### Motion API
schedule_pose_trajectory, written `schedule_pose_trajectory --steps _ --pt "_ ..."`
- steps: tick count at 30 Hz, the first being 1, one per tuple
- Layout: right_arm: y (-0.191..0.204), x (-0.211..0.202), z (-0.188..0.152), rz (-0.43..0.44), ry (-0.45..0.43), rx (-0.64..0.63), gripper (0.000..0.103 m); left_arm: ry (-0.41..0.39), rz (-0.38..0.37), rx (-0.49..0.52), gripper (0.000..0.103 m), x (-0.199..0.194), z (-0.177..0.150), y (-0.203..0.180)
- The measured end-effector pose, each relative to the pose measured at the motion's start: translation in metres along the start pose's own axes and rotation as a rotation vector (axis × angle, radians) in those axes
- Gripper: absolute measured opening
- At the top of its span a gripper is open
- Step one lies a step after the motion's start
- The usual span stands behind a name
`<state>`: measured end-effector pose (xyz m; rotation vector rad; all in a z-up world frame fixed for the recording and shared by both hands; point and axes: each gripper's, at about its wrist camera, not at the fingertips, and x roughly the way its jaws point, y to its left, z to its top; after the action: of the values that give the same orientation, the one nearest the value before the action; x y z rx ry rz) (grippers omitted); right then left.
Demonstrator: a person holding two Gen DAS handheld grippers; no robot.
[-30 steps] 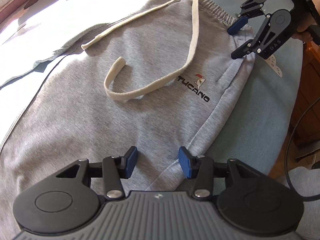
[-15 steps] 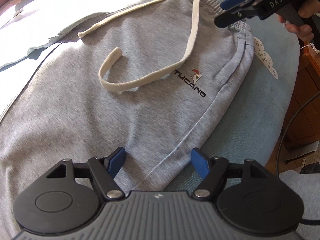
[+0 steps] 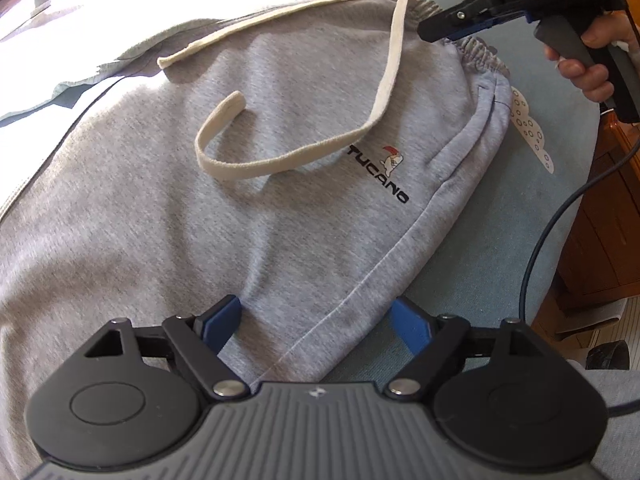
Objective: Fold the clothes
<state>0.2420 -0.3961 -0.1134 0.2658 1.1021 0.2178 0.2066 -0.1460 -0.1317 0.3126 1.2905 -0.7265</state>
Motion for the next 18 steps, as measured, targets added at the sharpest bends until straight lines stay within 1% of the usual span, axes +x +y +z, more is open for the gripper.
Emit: schedule_pose_trajectory --steps 2,3,7,8,10,12,14,16,18 --pt "0.014 -0.006 -0.004 0.061 -0.026 0.026 0.102 -0.011 0.008 -0.017 0.082 -0.007 0.003 0.003" --pt "0.018 -0.004 -0.007 0.069 -0.023 0.032 0.103 -0.021 0.015 -0.021 0.082 -0.011 0.003 0.004" --pt "0.019 0.020 -0.028 0.037 0.053 0.072 0.103 -0.089 0.077 0.006 0.082 -0.032 0.005 0.016" --pt "0.016 0.025 -0.034 0.036 0.056 0.095 0.103 -0.111 0.100 0.015 0.082 -0.037 0.006 0.022" --pt "0.014 0.023 -0.038 0.044 0.022 0.132 0.103 -0.142 0.141 0.012 0.082 -0.042 0.004 0.038" --pt "0.012 0.022 -0.041 0.049 0.001 0.161 0.103 -0.162 0.177 -0.012 0.082 -0.039 0.005 0.055" --pt "0.013 0.024 -0.041 0.039 0.004 0.163 0.103 -0.191 0.207 -0.041 0.082 -0.034 0.003 0.073" --pt "0.018 0.026 -0.039 0.018 0.021 0.132 0.103 -0.192 0.200 -0.084 0.082 -0.033 -0.004 0.088" --pt "0.025 0.030 -0.039 -0.013 0.043 0.082 0.103 -0.169 0.197 -0.147 0.082 -0.031 -0.014 0.101"
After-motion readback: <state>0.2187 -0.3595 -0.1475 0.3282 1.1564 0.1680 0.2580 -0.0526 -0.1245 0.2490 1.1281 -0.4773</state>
